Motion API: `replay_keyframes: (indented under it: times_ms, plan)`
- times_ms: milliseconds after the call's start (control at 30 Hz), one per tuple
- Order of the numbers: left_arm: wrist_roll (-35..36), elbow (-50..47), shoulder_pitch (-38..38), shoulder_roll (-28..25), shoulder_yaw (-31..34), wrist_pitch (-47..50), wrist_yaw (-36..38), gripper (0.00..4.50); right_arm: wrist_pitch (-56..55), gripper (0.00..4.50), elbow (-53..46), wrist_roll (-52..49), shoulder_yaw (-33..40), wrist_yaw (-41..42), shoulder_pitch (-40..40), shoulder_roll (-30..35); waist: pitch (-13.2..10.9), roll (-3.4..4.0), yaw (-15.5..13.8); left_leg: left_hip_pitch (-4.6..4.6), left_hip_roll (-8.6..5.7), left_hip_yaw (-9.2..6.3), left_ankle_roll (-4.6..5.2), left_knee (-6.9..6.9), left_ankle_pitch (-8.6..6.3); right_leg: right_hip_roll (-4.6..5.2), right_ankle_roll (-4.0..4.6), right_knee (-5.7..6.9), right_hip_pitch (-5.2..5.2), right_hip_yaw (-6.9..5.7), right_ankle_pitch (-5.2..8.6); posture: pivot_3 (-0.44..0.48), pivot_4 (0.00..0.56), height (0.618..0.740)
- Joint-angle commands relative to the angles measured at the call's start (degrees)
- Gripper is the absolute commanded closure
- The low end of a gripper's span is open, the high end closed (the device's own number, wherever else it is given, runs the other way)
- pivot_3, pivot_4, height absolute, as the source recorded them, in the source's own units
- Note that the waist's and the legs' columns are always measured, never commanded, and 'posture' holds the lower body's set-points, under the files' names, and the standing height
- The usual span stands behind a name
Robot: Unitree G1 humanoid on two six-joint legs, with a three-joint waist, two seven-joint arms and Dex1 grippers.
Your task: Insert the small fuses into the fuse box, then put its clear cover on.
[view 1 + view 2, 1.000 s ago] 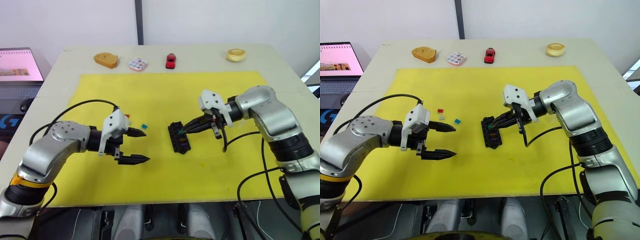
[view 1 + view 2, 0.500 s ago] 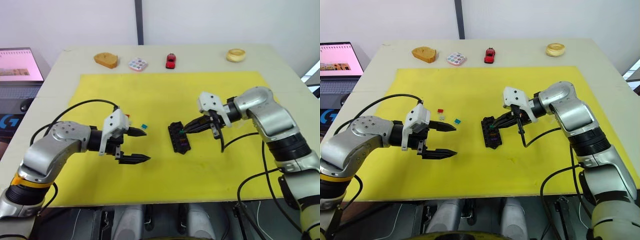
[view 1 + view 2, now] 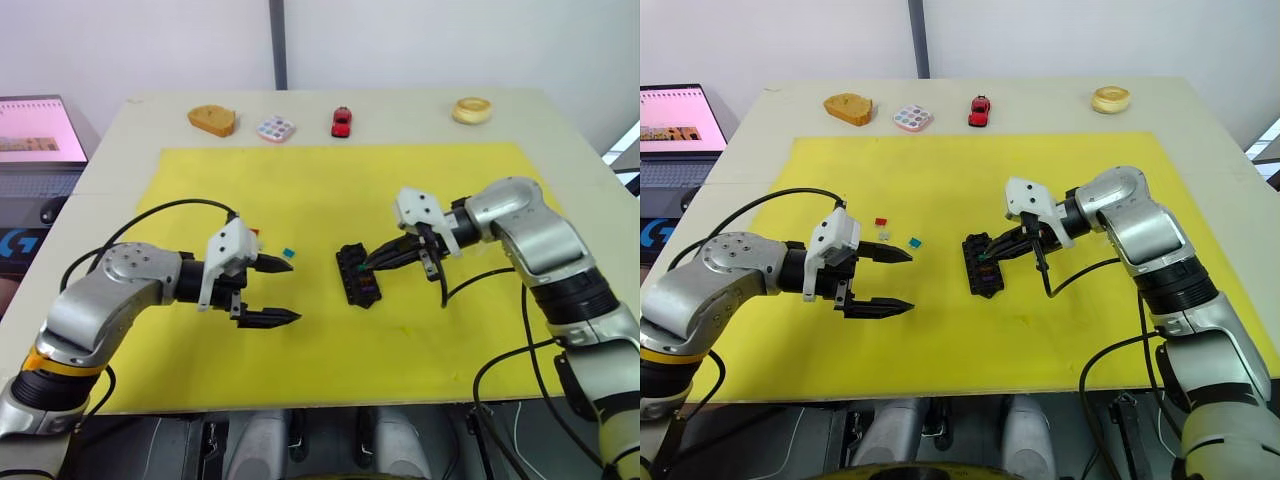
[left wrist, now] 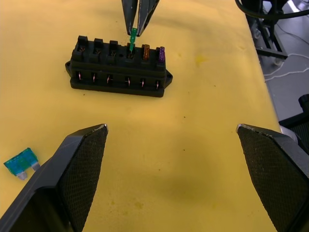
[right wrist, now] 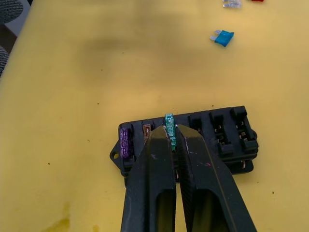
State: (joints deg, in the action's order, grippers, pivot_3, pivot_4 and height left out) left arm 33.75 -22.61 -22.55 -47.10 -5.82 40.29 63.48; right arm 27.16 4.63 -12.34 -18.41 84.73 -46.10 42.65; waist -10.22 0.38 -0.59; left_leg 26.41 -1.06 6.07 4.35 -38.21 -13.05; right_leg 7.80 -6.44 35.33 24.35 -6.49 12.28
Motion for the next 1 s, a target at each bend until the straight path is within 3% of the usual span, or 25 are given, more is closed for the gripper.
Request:
replay_keyframes:
  times_ms: [33,1000]
  plan:
    - [0.1,-0.8,0.3,-0.2,1.4,-1.1,-0.1,0.02,-0.8,4.50,-1.4,0.2,-0.1,0.0,-0.1,-0.5,0.0,0.00,0.0,0.00,0.00,0.00,0.00,0.00,0.00,0.00,0.00,0.00,0.00,0.00,0.00,0.000,0.150,0.740]
    - [-0.1,-1.5,2.5,-0.8,2.0,-1.3,-0.5,0.02,-7.0,4.50,3.0,7.4,-4.4,0.7,-0.1,-1.0,0.0,-0.02,0.0,-0.11,0.01,-0.03,-0.10,0.00,-0.04,-0.01,0.00,-0.01,-0.12,0.00,0.00,0.000,0.150,0.740]
